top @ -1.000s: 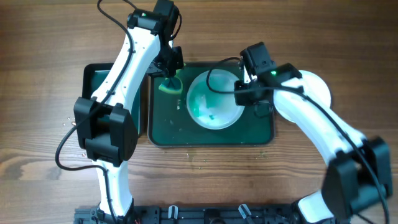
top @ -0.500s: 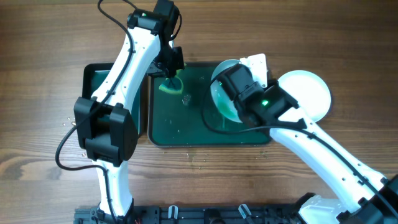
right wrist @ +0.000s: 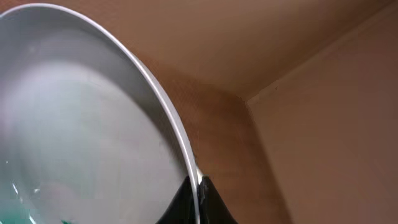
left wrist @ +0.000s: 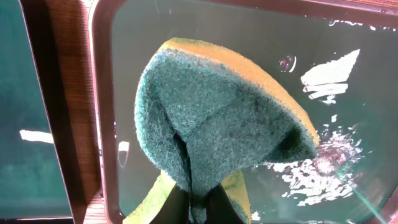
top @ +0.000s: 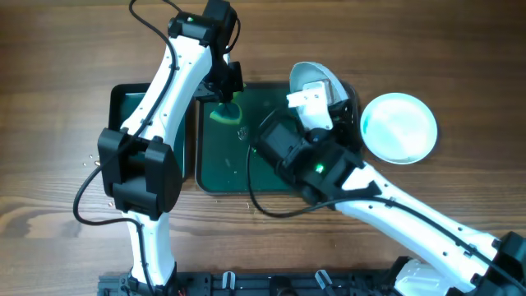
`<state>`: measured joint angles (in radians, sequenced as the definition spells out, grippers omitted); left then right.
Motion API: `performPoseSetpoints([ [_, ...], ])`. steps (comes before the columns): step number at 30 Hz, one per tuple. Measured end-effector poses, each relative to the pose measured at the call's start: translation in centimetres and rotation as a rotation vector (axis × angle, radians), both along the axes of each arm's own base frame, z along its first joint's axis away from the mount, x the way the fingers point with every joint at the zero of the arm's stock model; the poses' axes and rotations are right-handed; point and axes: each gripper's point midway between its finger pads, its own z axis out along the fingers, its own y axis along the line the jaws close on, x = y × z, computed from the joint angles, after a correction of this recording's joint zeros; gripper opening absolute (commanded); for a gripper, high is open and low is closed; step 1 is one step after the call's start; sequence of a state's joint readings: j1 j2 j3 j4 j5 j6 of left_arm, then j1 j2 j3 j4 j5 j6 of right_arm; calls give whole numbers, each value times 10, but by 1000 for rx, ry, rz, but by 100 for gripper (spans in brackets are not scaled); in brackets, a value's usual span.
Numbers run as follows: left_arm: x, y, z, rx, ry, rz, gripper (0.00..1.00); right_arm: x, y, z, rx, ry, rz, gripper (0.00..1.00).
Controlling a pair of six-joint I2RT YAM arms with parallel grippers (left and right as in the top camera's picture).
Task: Clean dirty plates on tray and stack at the side
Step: 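Lift and tilt the plate up with the right gripper, then set the plate back down on the green tray with the right gripper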
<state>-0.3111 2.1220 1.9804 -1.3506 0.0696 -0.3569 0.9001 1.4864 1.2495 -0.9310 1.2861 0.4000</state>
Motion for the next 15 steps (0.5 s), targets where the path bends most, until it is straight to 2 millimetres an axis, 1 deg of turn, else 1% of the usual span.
performPoseSetpoints([
  [4,0,0,0,0,0,0,4,0,-2,8,-23,-41,-16,4],
  [8,0,0,0,0,0,0,4,3,1,9,16,-61,-17,4],
  [11,0,0,0,0,0,0,4,11,1,-4,96,-14,-12,4],
  [13,0,0,0,0,0,0,4,19,-5,-21,194,57,-20,4],
  [15,0,0,0,0,0,0,4,27,-14,-44,328,147,-44,4],
])
